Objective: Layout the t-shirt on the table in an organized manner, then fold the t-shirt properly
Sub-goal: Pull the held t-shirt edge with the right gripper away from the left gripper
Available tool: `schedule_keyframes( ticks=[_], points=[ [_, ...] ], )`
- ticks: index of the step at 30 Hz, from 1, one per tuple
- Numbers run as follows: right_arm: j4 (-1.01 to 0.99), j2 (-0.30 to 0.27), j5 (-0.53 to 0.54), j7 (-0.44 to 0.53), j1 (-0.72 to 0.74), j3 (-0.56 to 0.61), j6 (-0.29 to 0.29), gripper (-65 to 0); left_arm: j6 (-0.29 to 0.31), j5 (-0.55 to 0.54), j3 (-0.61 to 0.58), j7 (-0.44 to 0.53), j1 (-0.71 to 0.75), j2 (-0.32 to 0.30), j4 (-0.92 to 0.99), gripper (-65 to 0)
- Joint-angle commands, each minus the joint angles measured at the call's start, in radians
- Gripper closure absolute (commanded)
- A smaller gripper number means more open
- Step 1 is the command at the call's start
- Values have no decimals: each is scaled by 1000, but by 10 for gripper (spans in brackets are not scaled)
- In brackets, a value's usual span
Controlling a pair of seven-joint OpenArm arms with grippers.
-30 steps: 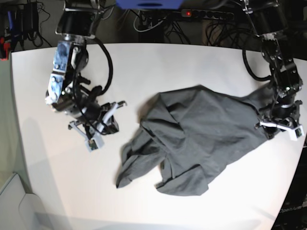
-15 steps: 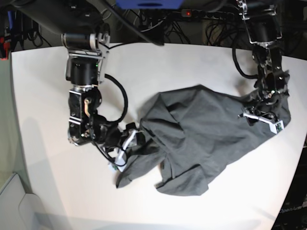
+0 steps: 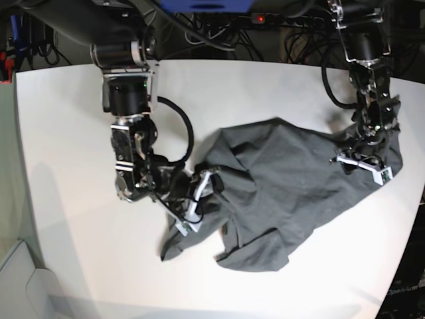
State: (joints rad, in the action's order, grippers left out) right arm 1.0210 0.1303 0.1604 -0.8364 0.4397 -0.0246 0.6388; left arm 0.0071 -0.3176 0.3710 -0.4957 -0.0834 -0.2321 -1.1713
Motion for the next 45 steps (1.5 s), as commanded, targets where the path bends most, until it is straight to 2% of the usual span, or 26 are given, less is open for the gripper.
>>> schedule_keyframes(
  ticks=[1,5,7,14,19,22,31,36,38,43,45],
  points=[
    [17,4,15,33,31,2,11,-340,-3,-1,1,-14,-9,-10,-6,-329],
    [17,4,12,104,0,2,6,-334,-3,-1,1,-14,-8,-10,-6,-329],
    [11,2,11,131,-9,2,6,-310,-3,-1,1,-14,-8,-10,-6,-329],
    [-158,-1,12,142,31,2,6,-122,-3,-1,1,-14,-8,-10,-6,-329],
    [-141,-2,14,133,35,-4,11,-2,-3,-1,1,-14,-6,-11,-6,-329],
    [-23,-4,15,116,1,-5,11,0,-3,-1,1,-14,-6,-13,-5,-329],
    [534,-22,15,-71,-206,-16,11,0,-3,-1,1,-14,-6,-14,-5,-329],
    [769,-31,15,-154,-359,-136,9,0,-3,-1,1,-14,-5,-14,-5,-329],
    [841,-17,15,-163,-419,-191,9,0,-3,-1,1,-14,-5,-14,-5,-329],
    [922,27,15,-166,-557,-303,9,0,-3,-1,1,-14,-5,-14,-5,-329],
    [927,27,15,-166,-612,-317,9,-1,-3,-1,1,-14,-5,-16,-5,-329]
  ],
)
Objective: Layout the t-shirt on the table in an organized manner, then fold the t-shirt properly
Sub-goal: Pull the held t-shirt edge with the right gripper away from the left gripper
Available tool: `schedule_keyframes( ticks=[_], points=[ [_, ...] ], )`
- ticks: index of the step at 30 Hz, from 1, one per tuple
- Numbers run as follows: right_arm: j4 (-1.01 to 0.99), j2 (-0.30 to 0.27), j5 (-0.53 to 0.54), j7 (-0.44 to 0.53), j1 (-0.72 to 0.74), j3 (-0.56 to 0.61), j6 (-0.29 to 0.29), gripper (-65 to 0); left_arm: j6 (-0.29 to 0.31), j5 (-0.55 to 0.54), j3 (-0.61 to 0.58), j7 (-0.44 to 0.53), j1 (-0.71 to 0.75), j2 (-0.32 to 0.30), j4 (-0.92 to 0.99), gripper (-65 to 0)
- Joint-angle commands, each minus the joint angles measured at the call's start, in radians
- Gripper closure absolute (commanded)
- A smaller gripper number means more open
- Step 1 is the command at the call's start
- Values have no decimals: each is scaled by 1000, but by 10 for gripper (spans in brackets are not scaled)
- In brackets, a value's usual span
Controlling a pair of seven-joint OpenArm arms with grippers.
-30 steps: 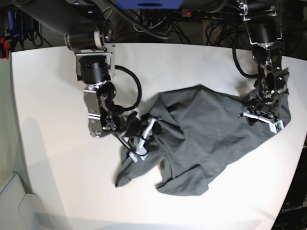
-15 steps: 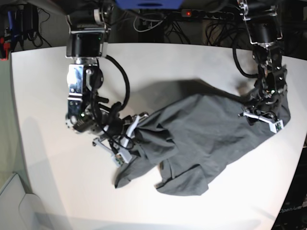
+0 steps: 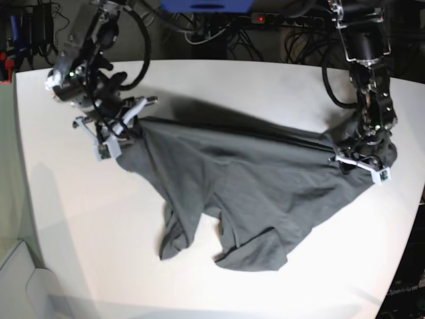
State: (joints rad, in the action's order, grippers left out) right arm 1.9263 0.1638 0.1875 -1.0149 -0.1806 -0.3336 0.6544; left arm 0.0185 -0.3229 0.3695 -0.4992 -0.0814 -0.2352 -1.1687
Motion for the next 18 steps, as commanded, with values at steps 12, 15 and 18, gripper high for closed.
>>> schedule_keyframes(
  ticks=[12,15,18],
  points=[
    [45,-27,251,-77,-181,-5,-5,-307,-15,5,3,-13,-4,-14,-7,-329],
    [58,-66,350,-92,-193,-9,-5,-324,-15,5,3,-14,-4,-14,-7,-329],
    [58,-129,410,-97,-152,-8,-8,-324,-15,5,3,-17,-2,-14,-7,-329]
  ],
)
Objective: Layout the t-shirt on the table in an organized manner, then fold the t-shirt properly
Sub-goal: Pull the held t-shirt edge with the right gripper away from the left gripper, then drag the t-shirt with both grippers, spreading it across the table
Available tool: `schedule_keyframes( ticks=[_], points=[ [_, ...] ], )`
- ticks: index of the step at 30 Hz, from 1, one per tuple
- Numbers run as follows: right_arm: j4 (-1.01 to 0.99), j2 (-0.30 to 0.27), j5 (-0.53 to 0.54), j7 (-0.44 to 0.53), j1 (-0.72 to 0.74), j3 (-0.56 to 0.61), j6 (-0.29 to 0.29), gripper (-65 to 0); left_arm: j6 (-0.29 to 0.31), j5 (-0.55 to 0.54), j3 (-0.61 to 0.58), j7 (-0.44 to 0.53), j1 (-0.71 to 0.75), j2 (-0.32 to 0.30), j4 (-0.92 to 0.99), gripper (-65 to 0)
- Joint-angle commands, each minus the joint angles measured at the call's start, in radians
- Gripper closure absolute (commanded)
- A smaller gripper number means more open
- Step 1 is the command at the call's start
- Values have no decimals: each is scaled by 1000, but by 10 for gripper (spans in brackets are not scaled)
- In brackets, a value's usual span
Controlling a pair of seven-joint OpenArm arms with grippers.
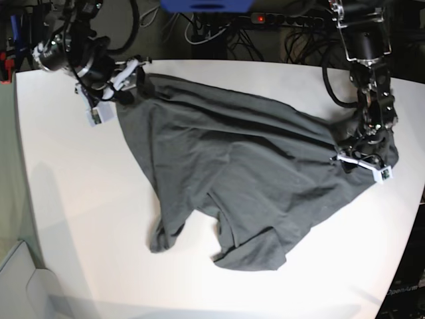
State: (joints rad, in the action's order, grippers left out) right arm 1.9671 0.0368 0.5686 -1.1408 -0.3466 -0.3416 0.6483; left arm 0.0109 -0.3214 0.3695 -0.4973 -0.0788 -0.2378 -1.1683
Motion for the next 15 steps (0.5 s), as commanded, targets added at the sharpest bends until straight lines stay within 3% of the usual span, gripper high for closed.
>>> schedule_keyframes(
  ticks=[1,4,6,11,15],
  points=[
    [18,-15,34,28,40,5,0,-324,-7,3,3,-21,-5,-11,-8,-329],
    [7,-30,32,28,148,8,1,-312,-7,3,4,-18,10,-11,-19,-329],
    [-22,-39,32,28,226,16,1,-263,-7,3,7,-21,12,-11,-23,-329],
    [-272,-42,29,32,444,101,-3,-22,-7,3,10,-21,10,-11,-23,-329],
    [-503,-44,28,64,536,158,-3,-2,-7,3,12,-21,10,-11,-49,-329]
  ],
)
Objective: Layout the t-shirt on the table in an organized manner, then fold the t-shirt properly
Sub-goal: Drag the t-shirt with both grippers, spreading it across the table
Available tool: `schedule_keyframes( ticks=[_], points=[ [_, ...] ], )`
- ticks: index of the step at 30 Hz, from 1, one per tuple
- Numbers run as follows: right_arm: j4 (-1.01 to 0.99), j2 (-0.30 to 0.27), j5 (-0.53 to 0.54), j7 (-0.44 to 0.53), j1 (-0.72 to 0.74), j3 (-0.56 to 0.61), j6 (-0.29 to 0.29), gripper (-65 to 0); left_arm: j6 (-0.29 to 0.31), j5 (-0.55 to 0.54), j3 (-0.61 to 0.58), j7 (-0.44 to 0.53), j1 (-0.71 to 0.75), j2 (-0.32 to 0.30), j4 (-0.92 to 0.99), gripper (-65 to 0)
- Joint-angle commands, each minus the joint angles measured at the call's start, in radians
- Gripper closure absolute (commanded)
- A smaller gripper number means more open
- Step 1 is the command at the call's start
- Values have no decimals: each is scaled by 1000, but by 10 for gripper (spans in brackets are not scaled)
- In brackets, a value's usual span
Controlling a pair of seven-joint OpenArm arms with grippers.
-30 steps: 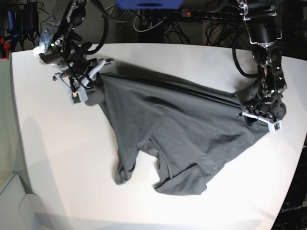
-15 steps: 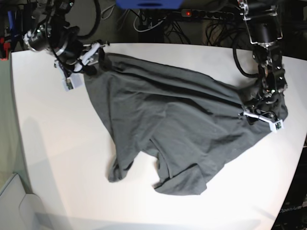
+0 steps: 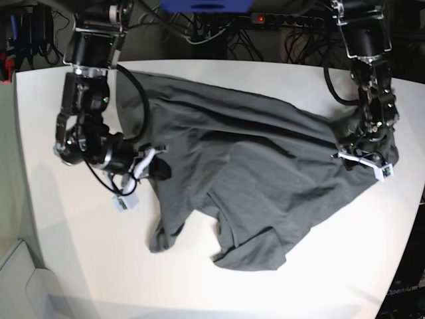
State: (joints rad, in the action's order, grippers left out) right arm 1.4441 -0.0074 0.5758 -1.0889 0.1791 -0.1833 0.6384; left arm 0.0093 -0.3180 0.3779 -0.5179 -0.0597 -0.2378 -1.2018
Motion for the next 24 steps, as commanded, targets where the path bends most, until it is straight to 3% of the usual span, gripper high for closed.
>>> schedule_keyframes(
  ticks=[1,6,14,18,24],
  points=[
    [-26,1,20,37,17,9,7,0,-6,0,3,-2,-9,-11,-33,-329],
    [-167,-22,20,151,1,77,7,0,-6,-7,2,-2,-2,-11,-140,-329],
    [-171,-78,20,194,-109,80,5,0,-6,-2,-89,-2,-71,36,-198,-329],
    [-116,-111,20,195,-181,77,4,0,-12,0,-198,8,-160,78,-43,-329],
    [-4,-139,20,189,-275,-14,4,0,-12,-2,-216,18,-285,90,218,-329]
  ],
)
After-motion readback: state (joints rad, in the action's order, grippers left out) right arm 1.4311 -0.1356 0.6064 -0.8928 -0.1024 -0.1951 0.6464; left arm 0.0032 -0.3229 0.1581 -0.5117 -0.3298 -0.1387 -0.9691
